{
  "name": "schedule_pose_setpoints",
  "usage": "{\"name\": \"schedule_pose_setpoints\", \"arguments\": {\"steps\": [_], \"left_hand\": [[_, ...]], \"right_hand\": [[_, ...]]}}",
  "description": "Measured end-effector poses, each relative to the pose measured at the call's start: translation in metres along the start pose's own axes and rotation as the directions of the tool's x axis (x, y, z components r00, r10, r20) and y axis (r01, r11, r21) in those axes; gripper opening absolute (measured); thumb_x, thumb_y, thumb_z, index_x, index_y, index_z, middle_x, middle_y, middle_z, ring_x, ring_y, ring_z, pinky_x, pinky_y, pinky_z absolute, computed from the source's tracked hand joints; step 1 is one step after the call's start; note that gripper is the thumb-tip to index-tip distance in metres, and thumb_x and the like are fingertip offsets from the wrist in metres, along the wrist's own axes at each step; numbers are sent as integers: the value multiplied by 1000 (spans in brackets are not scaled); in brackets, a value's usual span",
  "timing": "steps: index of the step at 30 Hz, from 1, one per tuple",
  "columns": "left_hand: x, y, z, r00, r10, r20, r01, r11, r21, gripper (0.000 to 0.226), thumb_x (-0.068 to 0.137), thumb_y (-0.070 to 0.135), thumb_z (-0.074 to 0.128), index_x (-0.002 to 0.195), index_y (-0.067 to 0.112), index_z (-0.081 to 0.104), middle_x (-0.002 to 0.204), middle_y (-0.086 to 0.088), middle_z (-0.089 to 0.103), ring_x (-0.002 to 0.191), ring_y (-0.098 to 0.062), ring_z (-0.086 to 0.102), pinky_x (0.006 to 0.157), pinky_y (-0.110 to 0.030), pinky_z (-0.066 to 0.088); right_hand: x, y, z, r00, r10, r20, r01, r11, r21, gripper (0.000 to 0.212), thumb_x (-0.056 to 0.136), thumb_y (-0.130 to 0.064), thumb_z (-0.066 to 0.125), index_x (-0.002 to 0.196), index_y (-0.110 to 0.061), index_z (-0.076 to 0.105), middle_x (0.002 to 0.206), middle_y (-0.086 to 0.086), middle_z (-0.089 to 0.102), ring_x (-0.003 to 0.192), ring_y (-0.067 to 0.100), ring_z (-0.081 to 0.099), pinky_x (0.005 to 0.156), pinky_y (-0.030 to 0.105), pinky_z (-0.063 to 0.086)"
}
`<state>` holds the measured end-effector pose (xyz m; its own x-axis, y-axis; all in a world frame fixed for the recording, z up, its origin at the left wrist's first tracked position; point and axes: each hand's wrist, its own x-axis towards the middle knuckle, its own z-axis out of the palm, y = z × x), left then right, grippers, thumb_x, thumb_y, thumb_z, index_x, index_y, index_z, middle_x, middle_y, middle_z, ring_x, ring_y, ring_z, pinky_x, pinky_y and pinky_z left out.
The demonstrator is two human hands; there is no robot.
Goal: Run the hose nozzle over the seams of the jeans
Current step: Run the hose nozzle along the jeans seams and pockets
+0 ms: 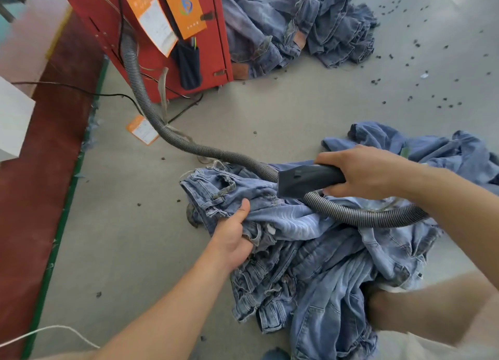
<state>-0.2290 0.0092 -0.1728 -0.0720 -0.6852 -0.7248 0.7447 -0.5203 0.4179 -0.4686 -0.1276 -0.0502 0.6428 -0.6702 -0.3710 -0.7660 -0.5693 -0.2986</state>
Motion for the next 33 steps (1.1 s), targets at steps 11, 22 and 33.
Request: {"name": "schedule_pose_setpoints", "arguments": {"steps": [11, 22, 33], "left_hand": [[8, 0, -5, 986, -42, 160, 62, 990, -123, 55, 104, 42, 50, 123, -5, 70, 135, -28, 64, 120, -40, 67, 85, -52, 61], [-24, 24, 11, 967, -38, 252, 19, 997, 76, 50, 106, 34, 47, 136, -3, 62, 141, -27, 59, 132, -38, 59, 107, -52, 50], [-83, 64, 7, 980, -5, 199, -22, 991, 133, 42, 111, 32, 38, 136, 9, 61, 139, -21, 58, 120, -40, 61, 106, -62, 48]], "right_hand": [[14, -14, 16, 995, -55, -77, 68, 982, 175, 29, 86, -41, 74, 107, -52, 57, 81, -17, 67, 70, 2, 63, 62, 26, 47], [17, -34, 7, 996, -51, -74, 65, 977, 202, 27, 88, -36, 76, 111, -36, 62, 80, -13, 67, 69, 3, 63, 65, 29, 50], [-22, -53, -37, 961, -64, -268, 126, 967, 223, 27, 82, -48, 73, 100, -44, 54, 85, -30, 62, 73, -4, 60, 58, 20, 40]]}}
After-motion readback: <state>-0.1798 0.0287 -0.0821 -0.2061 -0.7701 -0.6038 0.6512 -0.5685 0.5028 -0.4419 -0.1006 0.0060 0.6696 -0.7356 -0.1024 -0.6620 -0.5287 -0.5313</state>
